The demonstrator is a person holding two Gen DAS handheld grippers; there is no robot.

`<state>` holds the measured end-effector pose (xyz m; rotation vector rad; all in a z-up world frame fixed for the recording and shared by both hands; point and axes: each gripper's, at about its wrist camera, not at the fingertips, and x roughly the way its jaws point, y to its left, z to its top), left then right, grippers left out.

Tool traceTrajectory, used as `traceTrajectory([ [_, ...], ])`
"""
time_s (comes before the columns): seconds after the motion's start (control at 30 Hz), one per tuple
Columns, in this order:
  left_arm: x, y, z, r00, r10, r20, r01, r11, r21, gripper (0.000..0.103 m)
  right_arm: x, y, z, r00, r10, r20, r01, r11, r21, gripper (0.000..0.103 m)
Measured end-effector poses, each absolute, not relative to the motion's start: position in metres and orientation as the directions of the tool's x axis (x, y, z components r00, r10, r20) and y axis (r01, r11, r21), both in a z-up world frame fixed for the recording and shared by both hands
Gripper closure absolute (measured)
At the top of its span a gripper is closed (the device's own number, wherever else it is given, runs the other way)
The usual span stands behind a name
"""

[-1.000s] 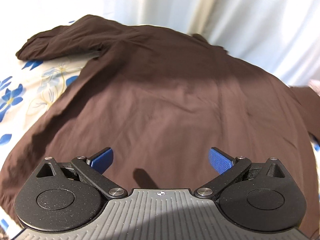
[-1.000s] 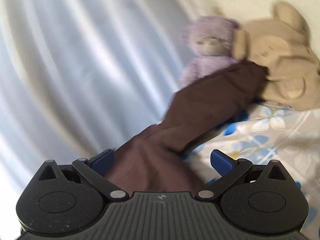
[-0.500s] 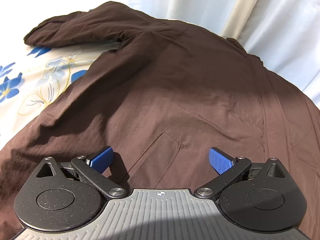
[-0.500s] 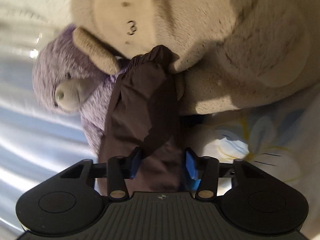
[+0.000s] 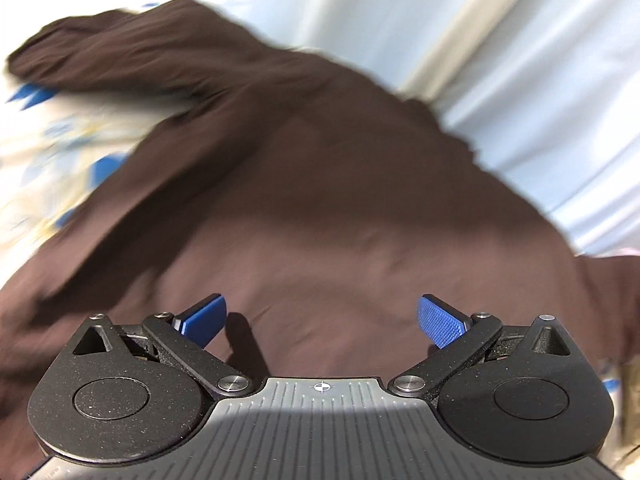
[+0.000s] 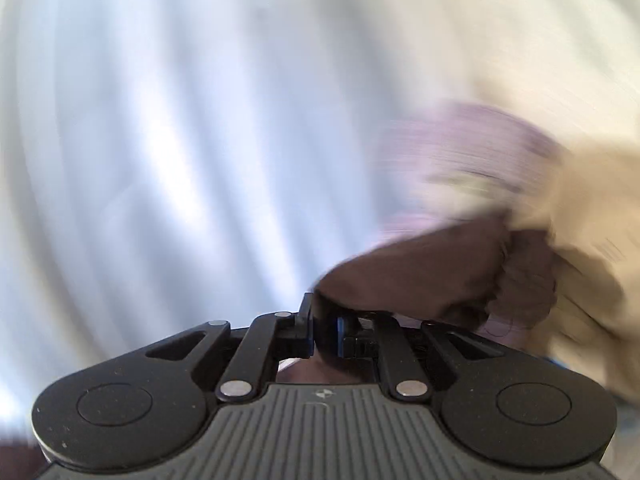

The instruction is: Fold large clothes

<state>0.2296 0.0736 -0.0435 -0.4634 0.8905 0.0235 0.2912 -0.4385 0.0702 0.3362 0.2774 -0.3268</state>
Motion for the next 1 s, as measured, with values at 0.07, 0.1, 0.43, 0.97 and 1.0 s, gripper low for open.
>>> traceTrajectory([
  [0.07,0.246,0.068,-0.037,0.652,-0.244,-0.718,-0.156,0.883,-0.442,0.0,0.308,-0.37,0.066,0.919,-0.196,-0.342,0.247,0.962,0.113,0.08],
  [0.1,0.255,0.066,-0.035,0.66,-0.299,-0.689,-0.121,0.863,-0.49,0.0,0.318,-0.338,0.057,0.914,-0.152,-0.376,0.184,0.982,0.051,0.077],
  [0.43,0.337,0.042,-0.055,0.555,-0.63,-0.543,0.063,0.683,-0.728,0.0,0.331,-0.258,-0.009,0.732,0.096,-0.674,-0.048,0.995,0.089,0.045],
  [0.97,0.373,-0.037,-0.1,0.356,-0.741,-0.57,0.024,0.617,-0.787,0.064,0.272,-0.341,-0.013,0.776,0.309,-0.55,0.044,0.843,0.535,0.046],
  [1.0,0.375,-0.04,-0.099,0.348,-0.731,-0.586,0.032,0.634,-0.772,0.074,0.274,-0.35,-0.018,0.772,0.284,-0.568,0.098,0.831,0.548,0.047],
])
